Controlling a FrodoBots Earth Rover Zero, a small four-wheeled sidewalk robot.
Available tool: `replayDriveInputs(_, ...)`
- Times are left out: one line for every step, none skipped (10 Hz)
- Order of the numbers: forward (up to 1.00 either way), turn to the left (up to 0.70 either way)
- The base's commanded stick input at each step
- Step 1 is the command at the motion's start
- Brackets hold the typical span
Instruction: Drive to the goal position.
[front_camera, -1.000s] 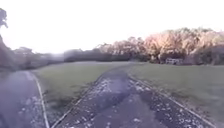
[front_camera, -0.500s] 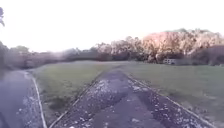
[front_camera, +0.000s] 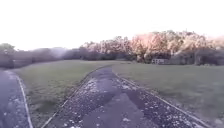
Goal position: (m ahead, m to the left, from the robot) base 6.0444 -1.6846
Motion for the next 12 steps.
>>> replayDriveInputs(0.0,0.0)
replayDriveInputs(0.0,0.0)
replayDriveInputs(0.0,0.0)
replayDriveInputs(0.7,0.0)
replayDriveInputs(0.7,0.0)
replayDriveInputs(0.7,0.0)
replayDriveInputs(0.7,0.0)
replayDriveInputs(0.7,0.0)
replayDriveInputs(0.7,0.0)
replayDriveInputs(0.7,0.0)
replayDriveInputs(0.7,0.0)
replayDriveInputs(0.7,0.0)
